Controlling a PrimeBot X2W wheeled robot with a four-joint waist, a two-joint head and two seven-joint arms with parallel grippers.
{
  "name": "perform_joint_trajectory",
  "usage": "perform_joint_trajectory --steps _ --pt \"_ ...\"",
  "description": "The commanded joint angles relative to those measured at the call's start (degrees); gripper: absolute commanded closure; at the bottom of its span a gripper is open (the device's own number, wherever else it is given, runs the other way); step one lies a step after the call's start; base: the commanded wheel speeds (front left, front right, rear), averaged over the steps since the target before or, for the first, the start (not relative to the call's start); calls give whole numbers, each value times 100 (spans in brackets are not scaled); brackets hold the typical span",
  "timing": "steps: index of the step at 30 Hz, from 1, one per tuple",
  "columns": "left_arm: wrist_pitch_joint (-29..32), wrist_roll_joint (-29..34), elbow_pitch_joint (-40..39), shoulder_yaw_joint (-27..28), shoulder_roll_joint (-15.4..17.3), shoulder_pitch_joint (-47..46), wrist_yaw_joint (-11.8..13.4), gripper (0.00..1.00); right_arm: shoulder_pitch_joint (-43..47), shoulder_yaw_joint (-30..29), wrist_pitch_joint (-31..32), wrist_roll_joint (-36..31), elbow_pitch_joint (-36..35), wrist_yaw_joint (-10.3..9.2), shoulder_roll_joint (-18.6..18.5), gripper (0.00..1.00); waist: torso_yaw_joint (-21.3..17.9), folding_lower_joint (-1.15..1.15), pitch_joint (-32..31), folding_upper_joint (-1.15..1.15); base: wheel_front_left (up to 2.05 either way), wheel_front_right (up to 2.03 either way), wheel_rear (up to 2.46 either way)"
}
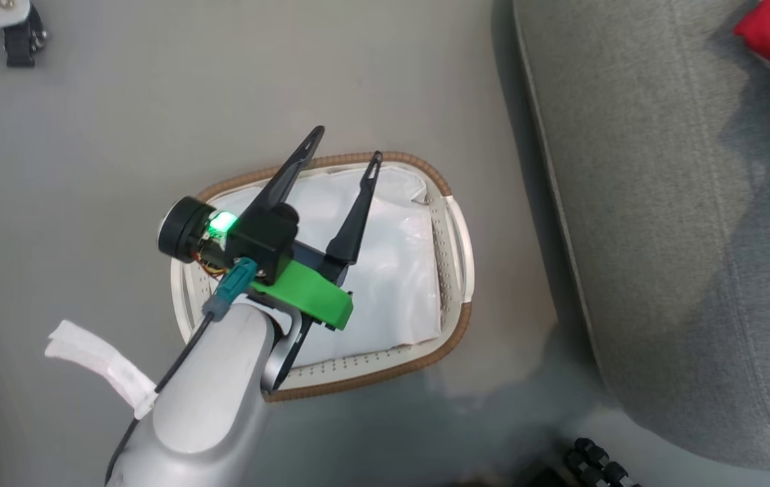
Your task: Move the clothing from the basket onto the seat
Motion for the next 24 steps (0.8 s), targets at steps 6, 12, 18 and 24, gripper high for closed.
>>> perform_joint_trajectory --steps 6,12,18,24 --pt "-4 -196 -63 266 -72 313 -11 0 822 111 -1 256 -447 -8 75 0 -212 -1 -724 0 0 0 0" --pt "-4 -216 57 559 -127 531 24 0 1236 244 -1 379 -713 -8 84 0 -219 -1 -1311 0 0 0 0" --pt "-4 -332 165 858 -174 841 130 0 1429 514 -1 555 -914 -8 72 0 -21 -1 -1925 0 0 0 0" --pt "-4 -456 219 1232 -192 1203 292 0 1643 911 -1 856 -976 -8 230 0 292 -1 -2459 0 0 0 0"
